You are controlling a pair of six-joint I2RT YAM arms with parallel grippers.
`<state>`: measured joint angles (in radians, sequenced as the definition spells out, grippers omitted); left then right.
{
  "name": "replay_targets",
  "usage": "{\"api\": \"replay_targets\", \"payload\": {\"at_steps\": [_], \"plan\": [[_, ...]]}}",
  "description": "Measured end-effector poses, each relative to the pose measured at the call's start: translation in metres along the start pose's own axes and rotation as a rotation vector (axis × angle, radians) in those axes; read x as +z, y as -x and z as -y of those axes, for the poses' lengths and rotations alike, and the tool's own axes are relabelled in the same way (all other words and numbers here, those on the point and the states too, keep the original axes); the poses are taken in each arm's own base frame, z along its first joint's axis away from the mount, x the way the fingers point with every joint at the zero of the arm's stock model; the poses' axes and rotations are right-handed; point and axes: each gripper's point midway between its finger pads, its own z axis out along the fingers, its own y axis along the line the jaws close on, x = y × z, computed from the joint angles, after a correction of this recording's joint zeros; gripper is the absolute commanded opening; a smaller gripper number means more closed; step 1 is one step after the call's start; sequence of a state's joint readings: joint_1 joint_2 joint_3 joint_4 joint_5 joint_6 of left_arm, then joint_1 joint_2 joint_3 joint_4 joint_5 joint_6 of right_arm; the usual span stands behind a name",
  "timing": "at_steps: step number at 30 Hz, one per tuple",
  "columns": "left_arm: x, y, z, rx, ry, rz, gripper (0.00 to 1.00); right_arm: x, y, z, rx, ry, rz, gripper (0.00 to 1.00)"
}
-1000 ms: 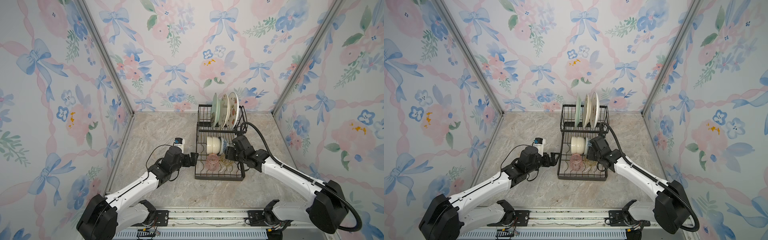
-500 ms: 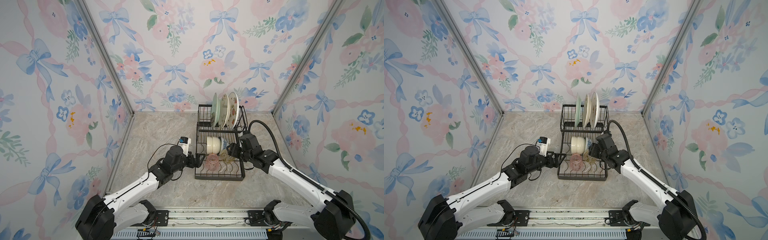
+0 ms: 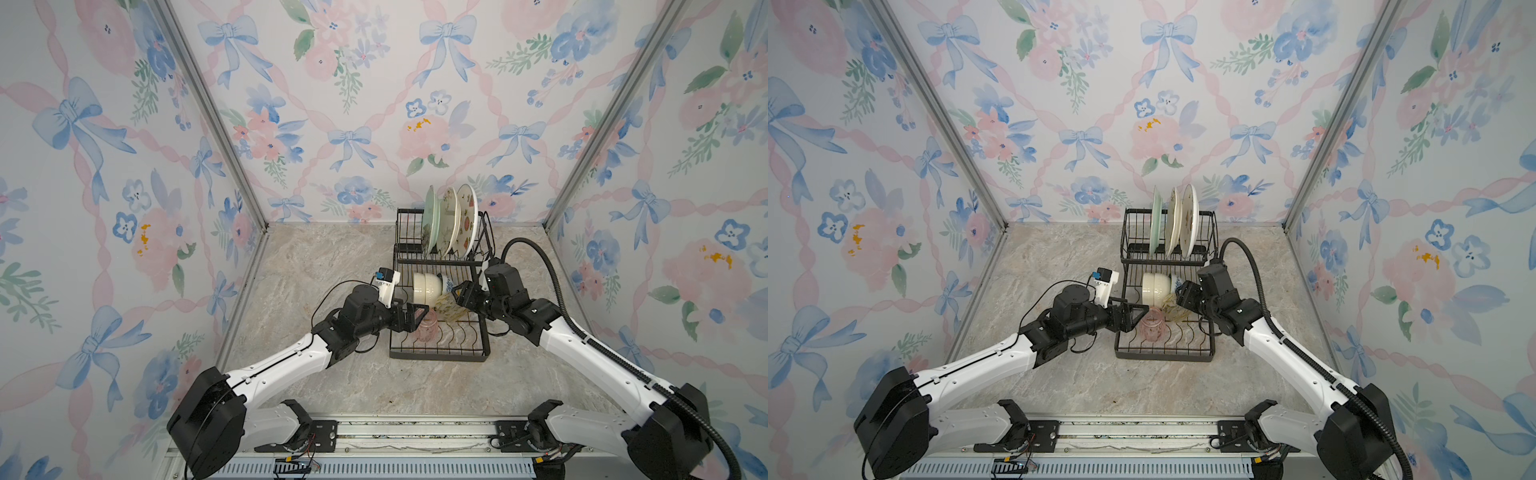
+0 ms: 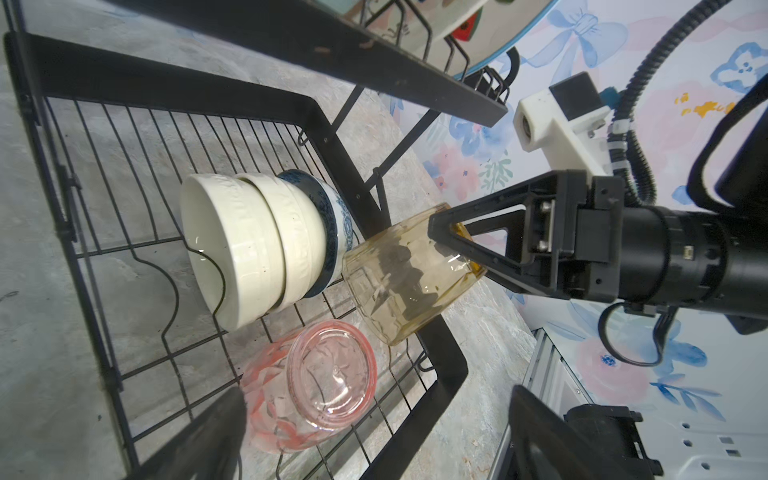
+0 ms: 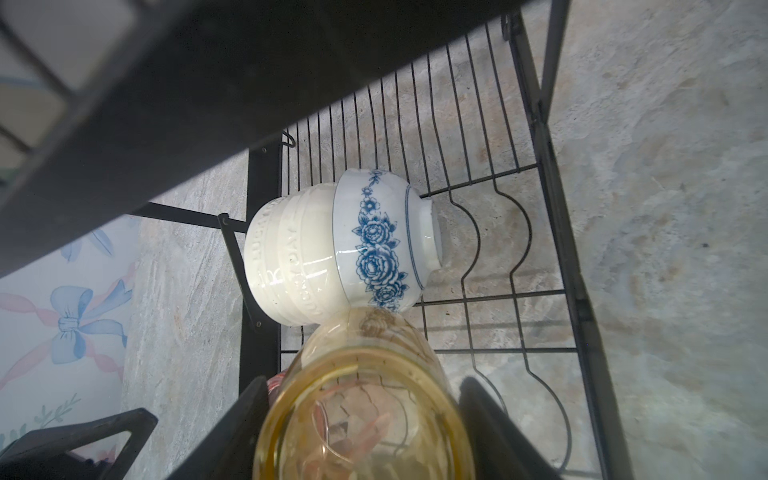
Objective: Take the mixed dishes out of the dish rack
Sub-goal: 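Lift the yellow glass toward the left gripper while the left gripper reaches to it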
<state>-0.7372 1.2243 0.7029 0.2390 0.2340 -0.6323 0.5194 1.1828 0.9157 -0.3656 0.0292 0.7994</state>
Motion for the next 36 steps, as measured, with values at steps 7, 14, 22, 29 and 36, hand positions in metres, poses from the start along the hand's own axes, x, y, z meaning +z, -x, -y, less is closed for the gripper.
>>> {"api": "replay_targets", "payload": {"at_steps": [7, 14, 22, 29, 36], "plan": [[0.005, -0.001, 0.006, -0.003, -0.035, -0.007, 0.98, -0.012, 0.009, -0.008, 0.041, 0.053, 0.028, 0.63], [0.013, 0.005, 0.016, -0.013, -0.076, -0.004, 0.97, -0.022, 0.013, -0.021, 0.086, 0.121, 0.035, 0.63], [0.017, 0.013, 0.034, 0.001, -0.142, 0.024, 0.94, -0.026, 0.016, -0.037, 0.136, 0.201, 0.028, 0.63], [0.024, 0.01, 0.036, 0.005, -0.159, 0.019, 0.93, -0.03, 0.018, -0.046, 0.162, 0.251, 0.029, 0.63], [0.035, 0.008, 0.032, -0.001, -0.159, 0.016, 0.87, -0.03, 0.018, -0.051, 0.19, 0.285, 0.026, 0.63]]}}
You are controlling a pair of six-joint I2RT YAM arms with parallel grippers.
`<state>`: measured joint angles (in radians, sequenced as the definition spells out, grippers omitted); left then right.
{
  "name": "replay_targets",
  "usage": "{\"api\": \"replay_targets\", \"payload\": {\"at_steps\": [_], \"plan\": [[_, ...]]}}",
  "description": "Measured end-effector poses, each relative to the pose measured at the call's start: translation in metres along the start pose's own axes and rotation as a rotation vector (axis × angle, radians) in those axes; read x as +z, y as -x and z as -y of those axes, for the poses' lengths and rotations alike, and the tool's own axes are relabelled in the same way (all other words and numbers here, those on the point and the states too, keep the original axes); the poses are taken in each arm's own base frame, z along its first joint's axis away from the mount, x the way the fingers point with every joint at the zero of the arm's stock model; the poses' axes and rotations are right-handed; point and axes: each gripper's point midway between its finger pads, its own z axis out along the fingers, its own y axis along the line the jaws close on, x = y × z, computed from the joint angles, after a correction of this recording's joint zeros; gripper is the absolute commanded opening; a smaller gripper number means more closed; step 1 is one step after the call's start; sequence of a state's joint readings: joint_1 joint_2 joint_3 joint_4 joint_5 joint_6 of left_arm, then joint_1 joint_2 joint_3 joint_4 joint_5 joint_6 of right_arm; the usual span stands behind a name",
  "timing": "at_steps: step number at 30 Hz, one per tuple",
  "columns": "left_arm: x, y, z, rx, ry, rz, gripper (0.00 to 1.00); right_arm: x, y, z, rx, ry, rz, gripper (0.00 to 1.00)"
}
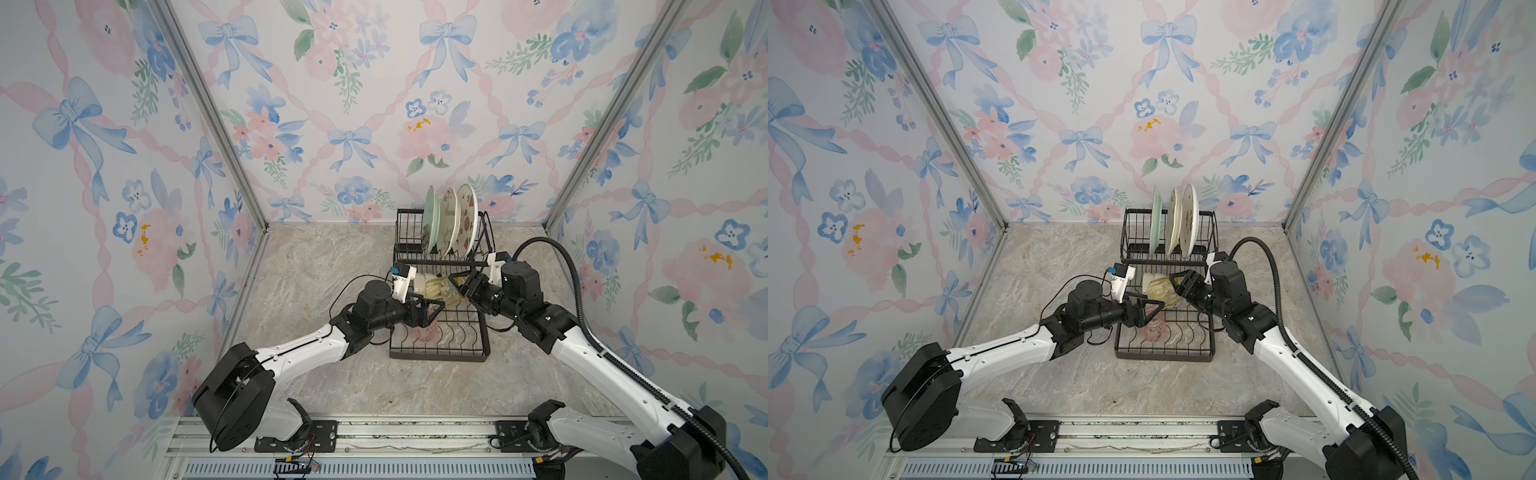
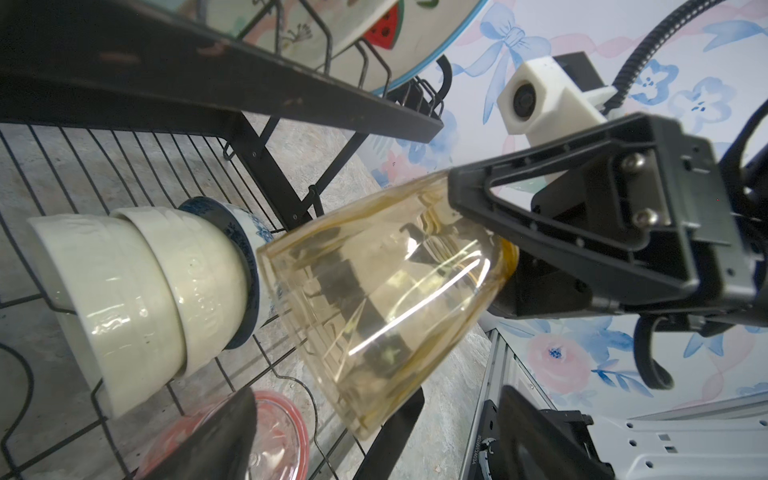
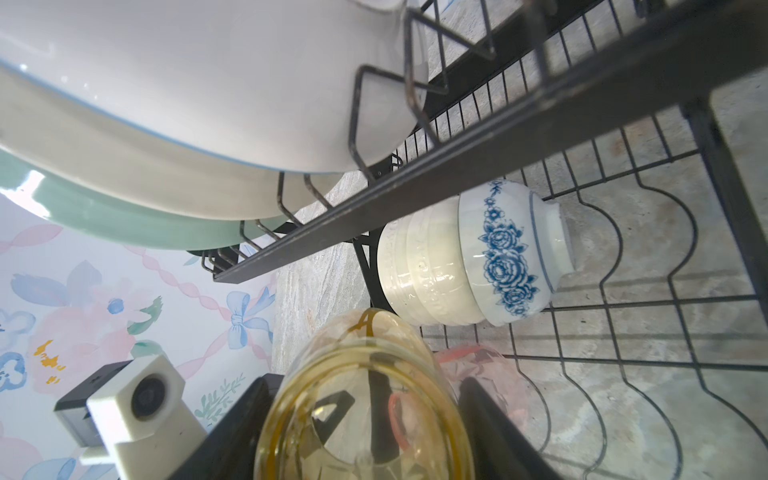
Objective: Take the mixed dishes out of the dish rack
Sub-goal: 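Lift the yellow glass toward the left gripper while the left gripper reaches to it, then close the left gripper on the yellow glass while the right gripper opens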
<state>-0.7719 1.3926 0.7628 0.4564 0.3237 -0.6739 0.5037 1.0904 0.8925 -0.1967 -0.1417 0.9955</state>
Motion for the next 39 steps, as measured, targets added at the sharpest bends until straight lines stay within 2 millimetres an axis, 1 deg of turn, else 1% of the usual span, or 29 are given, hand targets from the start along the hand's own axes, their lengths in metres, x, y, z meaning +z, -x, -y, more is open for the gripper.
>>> {"api": "replay_targets", "payload": {"at_steps": [7, 14, 17, 22, 33, 35, 39], "plan": [[0.005, 0.005, 0.005, 0.004, -0.032, 0.019, 0.8, 0.002, -0.003, -0.005, 0.023, 0.035, -0.015, 0.63], [0.004, 0.016, 0.013, 0.018, -0.066, 0.067, 0.74, 0.004, -0.007, -0.008, 0.058, 0.071, -0.032, 0.63], [0.003, 0.021, 0.017, 0.02, -0.081, 0.087, 0.72, 0.004, -0.007, -0.011, 0.069, 0.089, -0.034, 0.63], [0.002, 0.027, 0.021, 0.003, -0.099, 0.109, 0.65, 0.002, -0.004, -0.015, 0.091, 0.115, -0.024, 0.63], [0.004, 0.029, 0.022, -0.02, -0.114, 0.121, 0.49, -0.001, -0.005, -0.017, 0.129, 0.147, -0.016, 0.63], [0.004, 0.03, 0.024, -0.02, -0.119, 0.124, 0.48, -0.002, -0.004, -0.018, 0.132, 0.151, -0.011, 0.63], [0.004, 0.031, 0.025, -0.022, -0.123, 0.128, 0.44, -0.003, -0.003, -0.018, 0.138, 0.156, -0.005, 0.63]]}}
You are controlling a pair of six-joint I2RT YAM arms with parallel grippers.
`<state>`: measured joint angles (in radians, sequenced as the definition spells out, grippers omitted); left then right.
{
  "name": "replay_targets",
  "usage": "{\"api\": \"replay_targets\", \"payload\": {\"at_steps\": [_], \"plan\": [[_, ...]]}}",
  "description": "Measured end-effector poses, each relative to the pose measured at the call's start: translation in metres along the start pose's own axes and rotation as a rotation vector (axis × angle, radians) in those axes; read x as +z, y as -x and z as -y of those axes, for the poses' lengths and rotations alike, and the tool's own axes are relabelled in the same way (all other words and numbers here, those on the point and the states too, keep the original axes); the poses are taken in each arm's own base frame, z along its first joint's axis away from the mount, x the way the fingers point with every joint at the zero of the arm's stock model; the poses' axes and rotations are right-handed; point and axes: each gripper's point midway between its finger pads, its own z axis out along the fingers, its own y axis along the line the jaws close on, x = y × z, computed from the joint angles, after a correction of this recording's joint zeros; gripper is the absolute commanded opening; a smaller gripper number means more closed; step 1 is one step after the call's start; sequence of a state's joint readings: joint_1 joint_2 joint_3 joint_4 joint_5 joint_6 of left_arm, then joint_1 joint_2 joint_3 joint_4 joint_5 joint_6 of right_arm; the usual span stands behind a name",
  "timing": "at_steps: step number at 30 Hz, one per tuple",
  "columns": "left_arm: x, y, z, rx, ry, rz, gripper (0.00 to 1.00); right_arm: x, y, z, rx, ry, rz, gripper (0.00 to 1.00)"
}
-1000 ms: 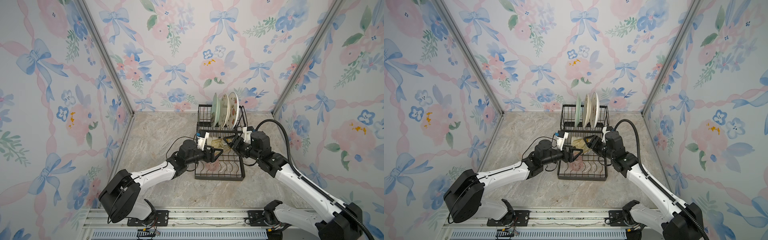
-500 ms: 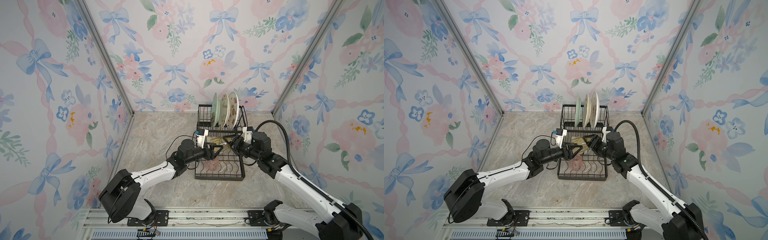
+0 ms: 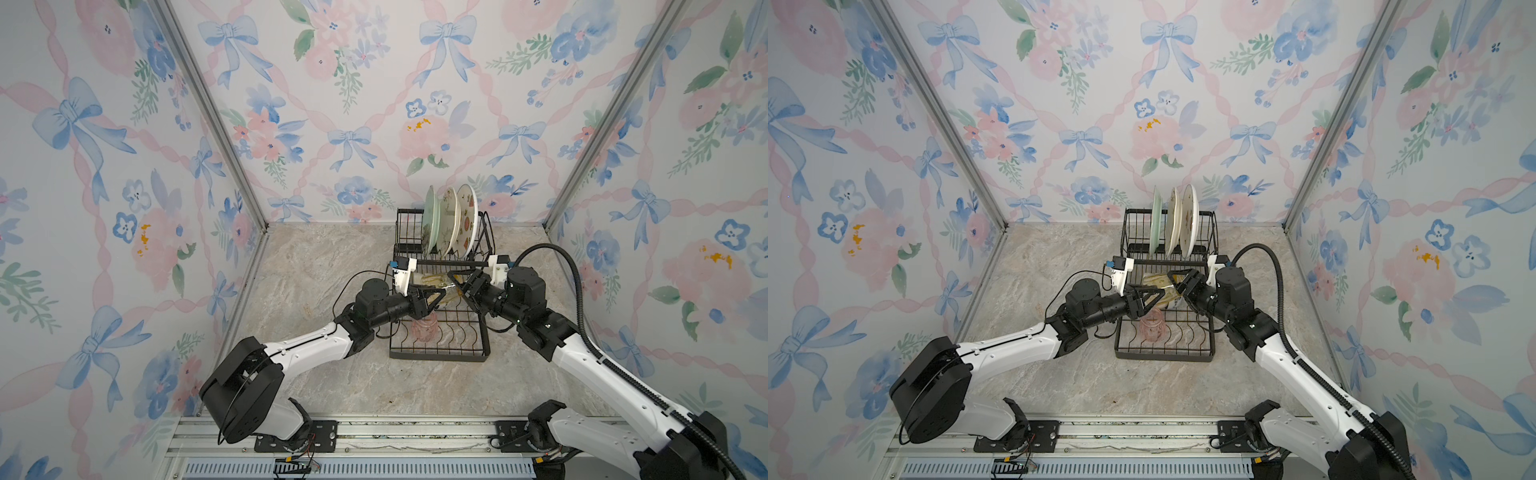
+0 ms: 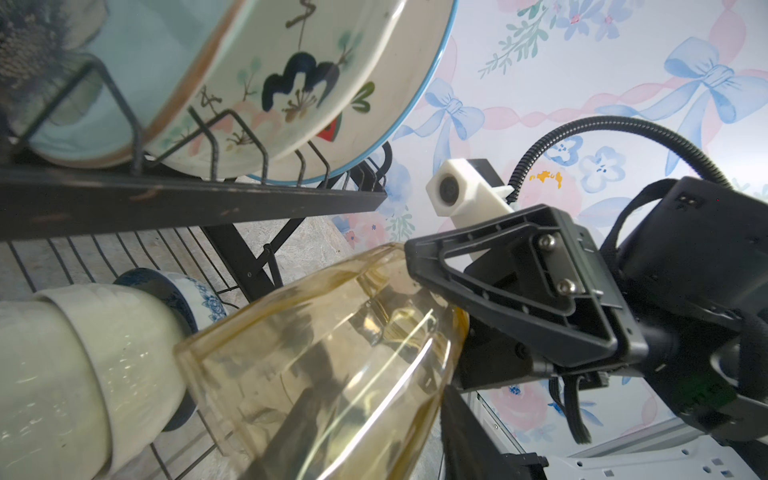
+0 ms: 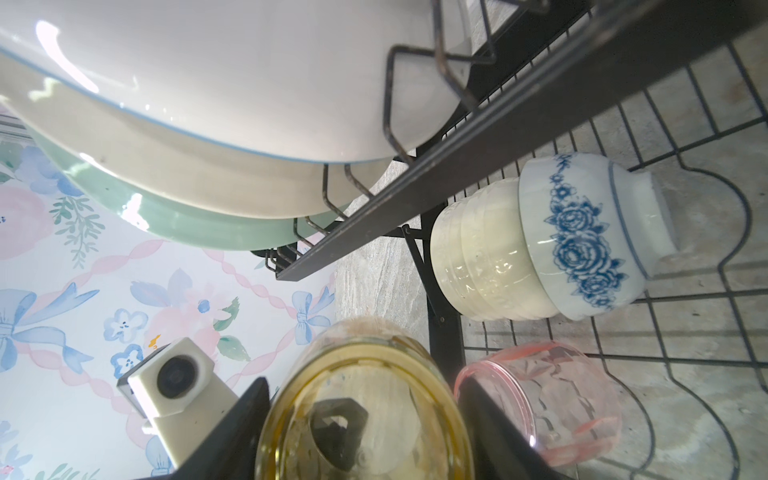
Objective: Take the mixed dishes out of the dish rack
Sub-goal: 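Close the left gripper on the yellow glass while the right gripper opens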
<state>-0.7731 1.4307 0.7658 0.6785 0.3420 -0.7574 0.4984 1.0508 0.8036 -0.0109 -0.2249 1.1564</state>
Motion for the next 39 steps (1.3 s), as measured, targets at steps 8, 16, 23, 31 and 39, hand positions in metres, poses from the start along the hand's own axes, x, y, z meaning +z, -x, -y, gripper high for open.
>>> {"api": "replay_targets", "payload": {"at_steps": [8, 16, 23, 31, 39], "plan": [[-0.001, -0.006, 0.001, -0.009, -0.007, -0.013, 0.27, -0.001, 0.003, 0.002, 0.011, -0.008, 0.025, 0.63], [-0.022, -0.014, 0.013, 0.031, -0.028, 0.001, 0.17, -0.006, -0.002, -0.005, 0.006, 0.008, 0.026, 0.64], [-0.029, -0.01, 0.008, 0.052, 0.006, 0.036, 0.17, -0.006, -0.004, -0.006, 0.002, 0.01, 0.024, 0.67], [-0.029, -0.003, 0.004, 0.053, 0.033, 0.068, 0.0, -0.005, -0.016, -0.002, -0.03, -0.013, -0.01, 0.78], [-0.033, 0.005, -0.006, 0.056, 0.083, 0.103, 0.0, -0.008, -0.026, -0.004, -0.073, -0.01, -0.047, 0.82]]}}
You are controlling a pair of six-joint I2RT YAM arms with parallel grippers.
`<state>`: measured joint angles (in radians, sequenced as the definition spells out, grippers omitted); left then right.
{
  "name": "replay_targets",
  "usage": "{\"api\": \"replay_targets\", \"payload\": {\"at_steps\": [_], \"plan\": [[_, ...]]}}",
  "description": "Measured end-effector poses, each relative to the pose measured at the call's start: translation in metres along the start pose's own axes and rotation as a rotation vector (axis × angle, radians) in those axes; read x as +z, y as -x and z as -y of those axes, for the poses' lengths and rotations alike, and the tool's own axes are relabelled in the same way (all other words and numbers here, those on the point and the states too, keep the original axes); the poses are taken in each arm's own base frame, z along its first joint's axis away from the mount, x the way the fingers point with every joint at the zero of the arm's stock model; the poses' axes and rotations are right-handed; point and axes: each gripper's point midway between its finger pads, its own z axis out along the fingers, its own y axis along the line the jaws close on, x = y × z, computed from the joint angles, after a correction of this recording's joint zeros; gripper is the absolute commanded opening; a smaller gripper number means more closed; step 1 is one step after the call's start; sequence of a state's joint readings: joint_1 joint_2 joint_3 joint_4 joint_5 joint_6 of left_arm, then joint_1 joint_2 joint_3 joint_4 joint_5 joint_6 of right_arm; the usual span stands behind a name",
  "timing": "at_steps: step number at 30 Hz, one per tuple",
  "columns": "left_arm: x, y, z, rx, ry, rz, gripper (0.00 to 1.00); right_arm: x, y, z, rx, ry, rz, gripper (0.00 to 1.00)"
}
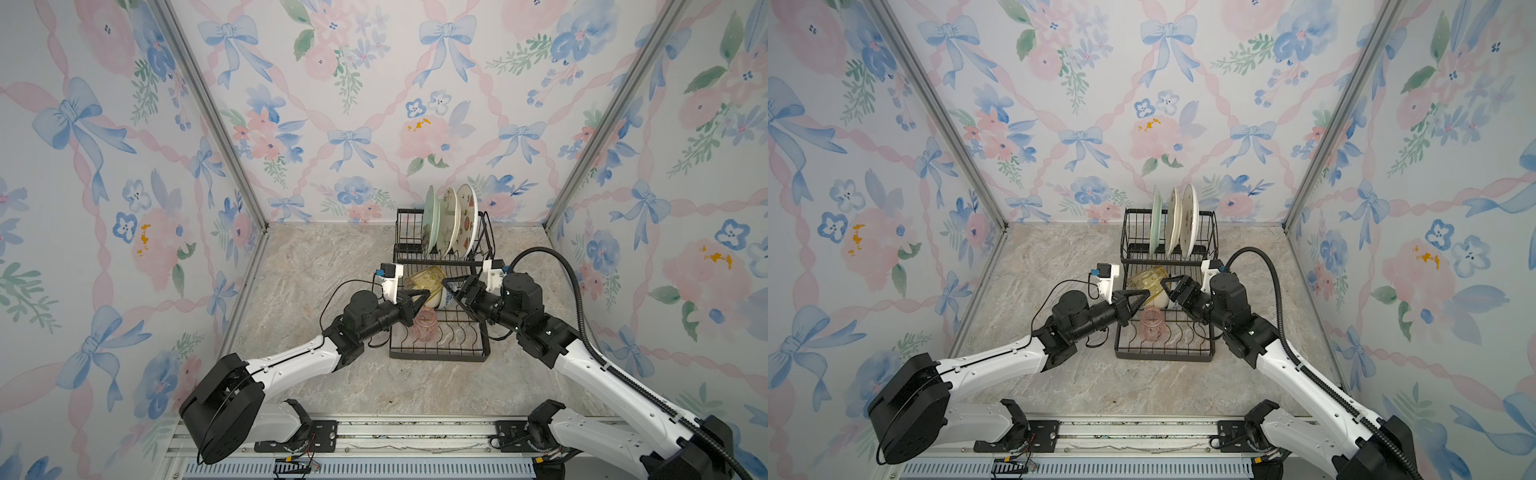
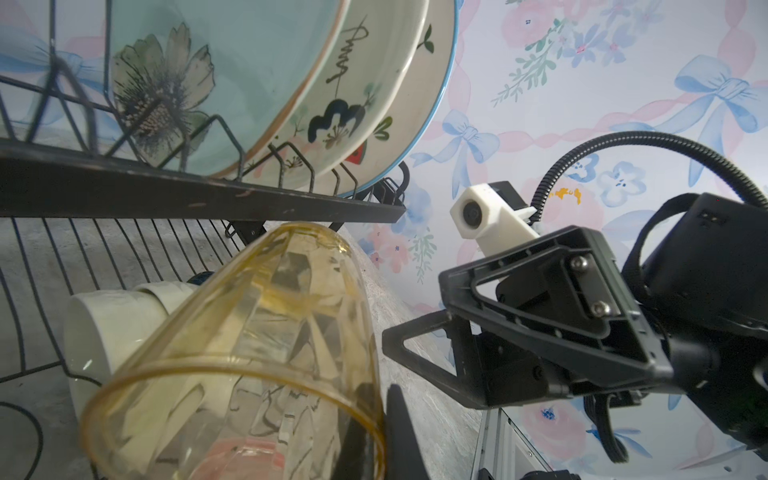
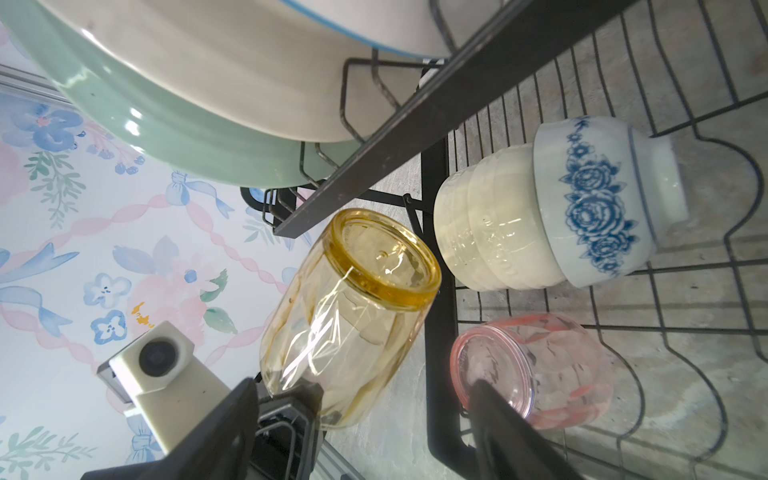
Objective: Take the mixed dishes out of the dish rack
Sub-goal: 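Close the left gripper on the yellow glass while the right gripper opens, then carry the yellow glass with the left gripper onto the table beside the rack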
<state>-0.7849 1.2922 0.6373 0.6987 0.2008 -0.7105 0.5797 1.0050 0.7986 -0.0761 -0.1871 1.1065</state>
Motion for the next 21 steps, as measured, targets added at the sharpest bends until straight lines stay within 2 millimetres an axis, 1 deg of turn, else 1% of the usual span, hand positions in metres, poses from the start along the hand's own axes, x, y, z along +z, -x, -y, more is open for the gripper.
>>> {"api": "replay_targets", "payload": {"at_steps": [7, 13, 16, 21], "plan": [[-0.012, 0.005, -0.001, 0.003, 0.02, 0.035, 0.0, -0.006, 0.0, -0.001, -0.019, -0.002, 0.001, 0.82], [-0.025, 0.002, -0.006, 0.004, 0.05, 0.039, 0.0, -0.009, -0.001, 0.006, -0.049, -0.039, 0.003, 0.83], [-0.035, 0.0, -0.011, 0.01, 0.09, 0.031, 0.0, -0.017, 0.002, 0.01, -0.087, -0.077, 0.018, 0.87], [-0.062, 0.001, -0.027, 0.047, 0.218, 0.029, 0.0, -0.038, 0.011, 0.014, -0.188, -0.138, 0.081, 0.9]]}}
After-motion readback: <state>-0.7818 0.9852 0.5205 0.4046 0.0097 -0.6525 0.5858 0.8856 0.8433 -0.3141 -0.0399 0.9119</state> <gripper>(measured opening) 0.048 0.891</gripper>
